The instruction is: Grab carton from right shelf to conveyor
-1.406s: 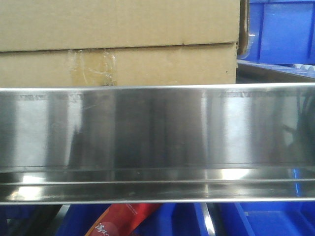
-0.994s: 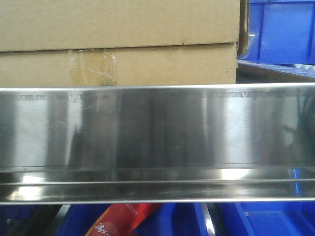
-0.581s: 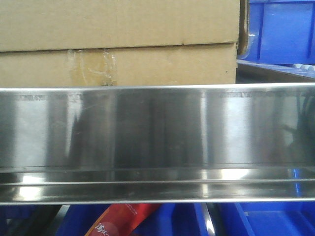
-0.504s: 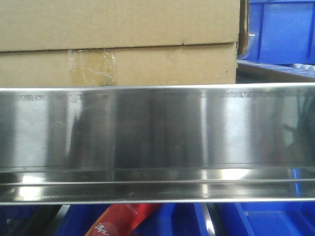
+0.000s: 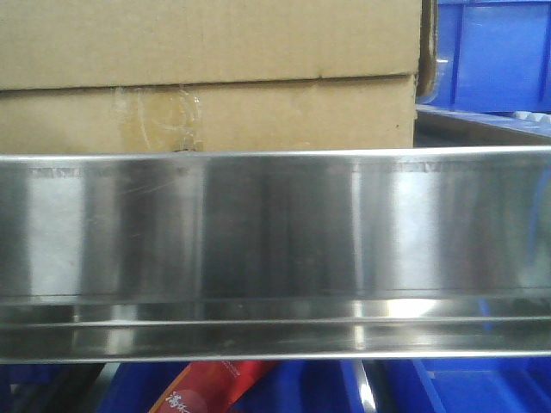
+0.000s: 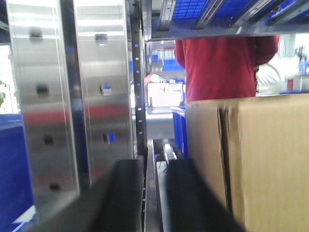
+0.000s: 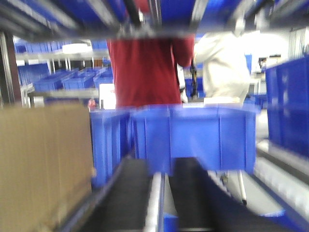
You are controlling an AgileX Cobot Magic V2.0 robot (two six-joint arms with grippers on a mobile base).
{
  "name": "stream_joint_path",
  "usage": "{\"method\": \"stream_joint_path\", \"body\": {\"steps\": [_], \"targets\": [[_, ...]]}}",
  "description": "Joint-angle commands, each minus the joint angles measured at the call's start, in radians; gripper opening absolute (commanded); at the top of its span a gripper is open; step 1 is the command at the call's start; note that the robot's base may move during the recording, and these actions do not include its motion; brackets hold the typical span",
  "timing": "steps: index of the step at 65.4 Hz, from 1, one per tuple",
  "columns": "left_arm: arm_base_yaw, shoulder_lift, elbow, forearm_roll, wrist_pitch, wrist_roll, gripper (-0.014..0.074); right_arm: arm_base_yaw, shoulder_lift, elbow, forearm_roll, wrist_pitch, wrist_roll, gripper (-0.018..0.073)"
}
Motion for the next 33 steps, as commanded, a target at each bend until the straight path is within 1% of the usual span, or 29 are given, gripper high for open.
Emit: {"method": "stream_joint_path", "body": {"steps": [1,6,10,13,17,20,23,27,33], "targets": [[-0.007,0.077,-0.113,0.002,0.104,0.003,0.0274,-0.001,0.058,-0.073,-0.007,0.012,-0.003,0.0300],[-0.007,0.143,-0.197,0.002,0.125,0.003,0.0357,-0.001,0.108,-0.109,-0.007,0.012,-0.003,0.0443],[-0.007,0.191,-0.256,0.005,0.125,0.003,0.0421,-0.001,0.147,-0.130,-0.007,0.012,-0.003,0.0529],[-0.007,0.228,-0.298,-0.002,0.135,0.003,0.0447,-0.001,0.174,-0.133,-0.007,0.012,-0.003,0.0565],[-0.008,0.274,-0.346,-0.002,0.165,0.010,0.0460,-0.001,0.202,-0.133,-0.007,0.010,-0.003,0.0550],[-0.029,0.309,-0.385,-0.002,0.197,0.010,0.0455,0.000,0.223,-0.139,-0.004,0.010,-0.003,0.0538],[-0.062,0.344,-0.423,-0.005,0.223,0.032,0.0454,0.006,0.242,-0.151,0.005,0.015,-0.003,0.0524],[-0.113,0.384,-0.463,-0.026,0.263,0.095,0.0454,0.023,0.264,-0.178,0.009,0.020,-0.003,0.0507],[-0.211,0.460,-0.520,-0.078,0.312,0.196,0.0454,0.071,0.310,-0.229,0.009,0.020,-0.003,0.0482]]}}
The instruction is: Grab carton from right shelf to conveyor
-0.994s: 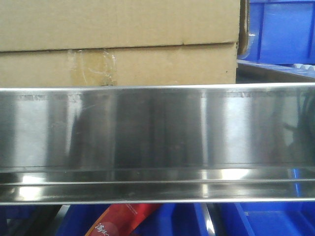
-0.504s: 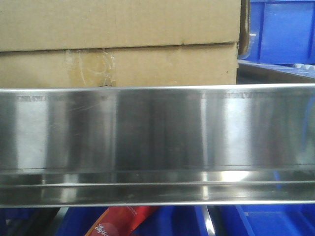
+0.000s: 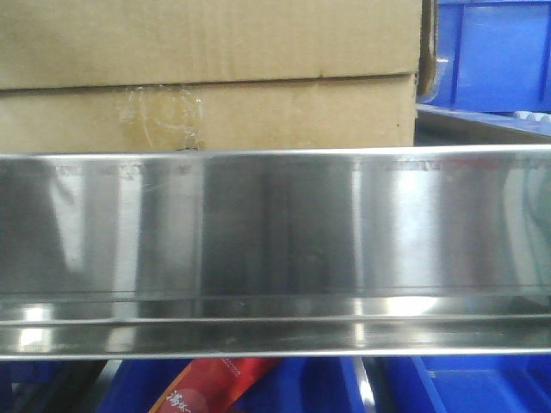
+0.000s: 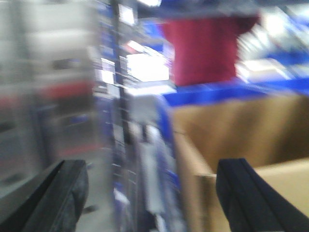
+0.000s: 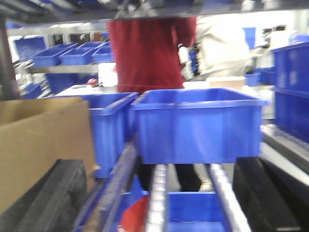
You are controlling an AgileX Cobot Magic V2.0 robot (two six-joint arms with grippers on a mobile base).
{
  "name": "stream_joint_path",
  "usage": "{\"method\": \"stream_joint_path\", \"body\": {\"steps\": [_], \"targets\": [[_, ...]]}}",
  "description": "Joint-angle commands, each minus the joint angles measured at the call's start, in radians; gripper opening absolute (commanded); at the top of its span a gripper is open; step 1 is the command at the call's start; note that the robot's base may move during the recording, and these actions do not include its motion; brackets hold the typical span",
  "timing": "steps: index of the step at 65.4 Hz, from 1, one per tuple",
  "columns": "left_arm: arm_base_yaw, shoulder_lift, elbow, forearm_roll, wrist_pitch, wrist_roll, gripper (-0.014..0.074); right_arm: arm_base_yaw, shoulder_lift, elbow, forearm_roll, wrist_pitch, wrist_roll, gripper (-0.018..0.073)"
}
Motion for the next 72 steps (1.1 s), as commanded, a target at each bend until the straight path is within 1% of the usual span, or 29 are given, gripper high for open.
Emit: {"method": "stream_joint_path", "body": {"steps": [1,5,13,17,20,24,28,30,33,37,39,40,45,47,49,54,60,64,66,68,72], "targets": [[-0.090,0.077,-0.062,-0.052,0.052,0.100,0.0454,0.045,0.049,-0.060,0.005,-0.020,-0.003,0.0480],[-0.162,0.136,-0.096,-0.060,0.069,0.101,0.0454,0.088,0.095,-0.096,0.005,-0.020,-0.003,0.0475],[-0.292,0.255,-0.171,-0.060,0.085,0.101,0.0454,0.202,0.212,-0.190,0.005,-0.013,-0.003,0.0475],[-0.324,0.315,-0.219,-0.060,0.089,0.091,0.0454,0.264,0.281,-0.255,0.005,0.000,-0.003,0.0475],[-0.333,0.364,-0.265,-0.060,0.103,0.057,0.0454,0.303,0.341,-0.310,0.005,0.027,-0.003,0.0475],[-0.333,0.429,-0.335,-0.035,0.130,0.000,0.0454,0.342,0.419,-0.382,0.005,0.086,-0.003,0.0475],[-0.333,0.502,-0.423,0.012,0.183,-0.074,0.0454,0.367,0.509,-0.484,0.005,0.159,-0.003,0.0475],[-0.333,0.531,-0.459,0.034,0.212,-0.101,0.0454,0.372,0.547,-0.527,0.005,0.195,-0.003,0.0475],[-0.333,0.587,-0.530,0.074,0.258,-0.165,0.0454,0.374,0.622,-0.620,0.005,0.274,-0.003,0.0475],[-0.333,0.648,-0.608,0.135,0.342,-0.257,0.0454,0.374,0.704,-0.745,0.005,0.370,-0.003,0.0475],[-0.333,0.687,-0.661,0.182,0.394,-0.306,0.0454,0.374,0.747,-0.810,0.005,0.437,-0.003,0.0475],[-0.333,0.707,-0.686,0.203,0.438,-0.338,0.0454,0.374,0.780,-0.850,0.005,0.482,-0.003,0.0475],[-0.333,0.782,-0.788,0.286,0.559,-0.395,0.0454,0.374,0.877,-1.007,0.005,0.610,0.010,0.0475],[-0.333,0.815,-0.822,0.309,0.609,-0.418,0.0454,0.374,0.924,-1.094,0.005,0.677,0.013,0.0475],[-0.333,0.842,-0.853,0.325,0.644,-0.426,0.0454,0.374,0.964,-1.143,0.005,0.736,0.021,0.0475],[-0.299,0.897,-0.921,0.315,0.707,-0.426,0.0454,0.374,1.055,-1.263,-0.013,0.855,0.056,0.0475],[-0.236,0.947,-0.980,0.243,0.714,-0.426,0.0454,0.374,1.146,-1.384,-0.043,0.972,0.088,0.0475],[-0.180,0.971,-1.001,0.166,0.714,-0.397,0.0454,0.374,1.198,-1.435,-0.063,0.973,0.099,0.0475],[-0.161,0.981,-1.003,0.141,0.714,-0.384,0.0454,0.374,1.218,-1.453,-0.065,0.973,0.101,0.0475],[-0.143,0.988,-1.003,0.126,0.714,-0.373,0.0454,0.374,1.238,-1.461,-0.065,0.973,0.103,0.0475],[-0.119,1.005,-1.004,0.121,0.714,-0.355,0.0454,0.374,1.266,-1.462,-0.074,0.973,0.118,0.0475]]}}
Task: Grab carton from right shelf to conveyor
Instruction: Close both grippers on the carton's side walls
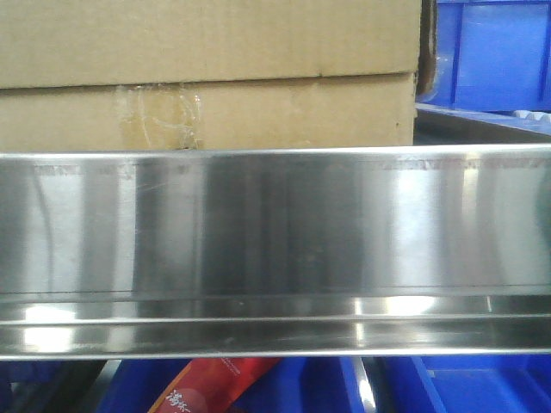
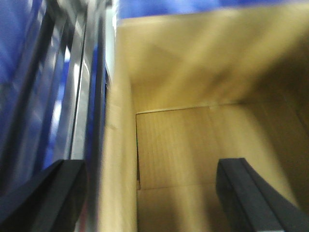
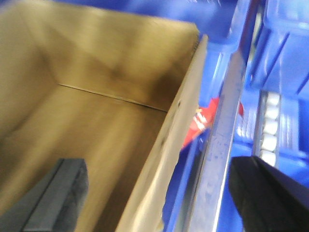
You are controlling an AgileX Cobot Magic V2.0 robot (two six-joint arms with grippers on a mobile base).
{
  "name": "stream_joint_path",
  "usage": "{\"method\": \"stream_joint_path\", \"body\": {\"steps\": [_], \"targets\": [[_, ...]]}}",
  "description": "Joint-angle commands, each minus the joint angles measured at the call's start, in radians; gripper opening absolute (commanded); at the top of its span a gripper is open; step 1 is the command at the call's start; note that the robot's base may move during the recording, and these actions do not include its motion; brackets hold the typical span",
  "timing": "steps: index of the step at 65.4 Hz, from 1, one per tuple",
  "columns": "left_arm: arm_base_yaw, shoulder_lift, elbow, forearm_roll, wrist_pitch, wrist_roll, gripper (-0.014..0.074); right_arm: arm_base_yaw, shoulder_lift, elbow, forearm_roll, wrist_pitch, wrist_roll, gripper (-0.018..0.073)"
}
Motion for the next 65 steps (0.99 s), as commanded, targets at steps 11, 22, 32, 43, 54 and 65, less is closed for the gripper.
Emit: {"method": "stream_joint_path", "body": {"steps": [11,22,32,43,54,65], "targets": [[0.058,0.069,-0.013,-0.012,-0.001,0.035,0.0454,0.001,0.096,-0.021,-0.038,0.005,0.040,0.0475],[0.066,0.130,-0.013,0.011,-0.001,0.035,0.0454,0.001,0.150,-0.021,-0.038,0.005,0.043,0.0475],[0.066,0.180,-0.013,0.009,-0.001,0.042,0.0454,0.001,0.188,-0.020,-0.038,0.005,0.043,0.0475],[0.066,0.216,-0.013,0.009,-0.001,0.042,0.0454,0.001,0.218,-0.020,-0.036,0.005,0.043,0.0461],[0.066,0.239,-0.013,0.002,-0.001,0.042,0.0392,0.001,0.230,-0.020,-0.034,0.005,0.043,0.0172],[0.066,0.242,-0.013,0.001,-0.001,0.042,0.0042,0.001,0.230,-0.020,-0.038,0.005,0.043,-0.0061]]}}
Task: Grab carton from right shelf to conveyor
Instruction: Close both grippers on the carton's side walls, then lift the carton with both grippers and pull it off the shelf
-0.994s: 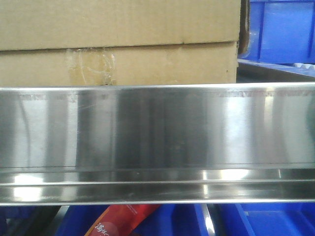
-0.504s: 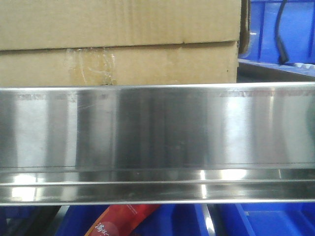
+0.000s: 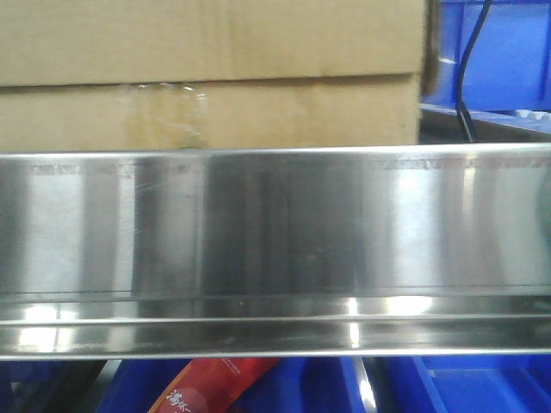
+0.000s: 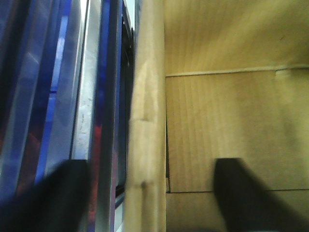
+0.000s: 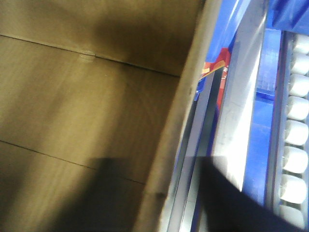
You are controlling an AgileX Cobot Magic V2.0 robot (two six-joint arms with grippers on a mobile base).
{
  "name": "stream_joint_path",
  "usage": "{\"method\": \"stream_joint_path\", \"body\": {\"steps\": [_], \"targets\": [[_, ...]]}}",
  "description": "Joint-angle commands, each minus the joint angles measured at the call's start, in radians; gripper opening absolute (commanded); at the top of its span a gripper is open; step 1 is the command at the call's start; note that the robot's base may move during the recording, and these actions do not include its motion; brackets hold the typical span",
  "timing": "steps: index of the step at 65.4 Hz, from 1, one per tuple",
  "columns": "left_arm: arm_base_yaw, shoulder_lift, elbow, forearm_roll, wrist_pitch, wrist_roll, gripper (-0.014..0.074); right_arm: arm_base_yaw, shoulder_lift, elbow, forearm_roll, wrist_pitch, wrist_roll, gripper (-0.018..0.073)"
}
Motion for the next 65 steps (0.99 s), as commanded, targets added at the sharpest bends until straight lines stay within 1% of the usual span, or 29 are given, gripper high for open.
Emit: {"method": "stream_joint_path", "body": {"steps": [1,3,7,9,18,27,36,43,55,65], "targets": [[0.006,0.000,-0.008,0.010,-0.006,0.002,0.0022,0.001,-0.006,-0.008,-0.014,-0.007,-0.010,-0.0058],[0.006,0.000,-0.010,0.010,-0.006,0.002,-0.0048,0.001,-0.006,-0.008,-0.016,-0.007,-0.010,-0.0057],[0.006,0.000,-0.013,0.008,-0.006,0.002,0.0007,0.001,-0.006,-0.008,-0.016,-0.007,-0.010,-0.0067],[0.006,-0.002,-0.018,0.003,-0.006,0.002,0.0016,0.001,-0.006,-0.008,-0.016,-0.007,-0.010,-0.0067],[0.006,-0.002,-0.052,-0.042,-0.006,0.002,0.0014,0.001,-0.010,-0.008,-0.016,-0.007,-0.010,-0.0067],[0.006,-0.002,-0.102,-0.110,-0.006,0.042,0.0014,0.001,-0.024,-0.008,-0.018,-0.007,-0.010,-0.0067],[0.006,-0.004,-0.130,-0.120,-0.006,0.059,0.0014,0.001,-0.042,-0.008,-0.023,-0.007,-0.010,-0.0067],[0.011,-0.023,-0.130,-0.159,-0.006,0.073,0.0014,0.001,-0.048,-0.008,-0.030,-0.007,-0.010,-0.0067],[0.013,-0.085,-0.130,-0.165,-0.006,0.073,0.0014,0.001,-0.101,-0.008,-0.030,-0.007,-0.010,-0.0067],[0.009,-0.160,-0.124,-0.167,-0.006,0.073,-0.0009,0.001,-0.184,-0.008,-0.030,-0.007,-0.010,-0.0067]]}}
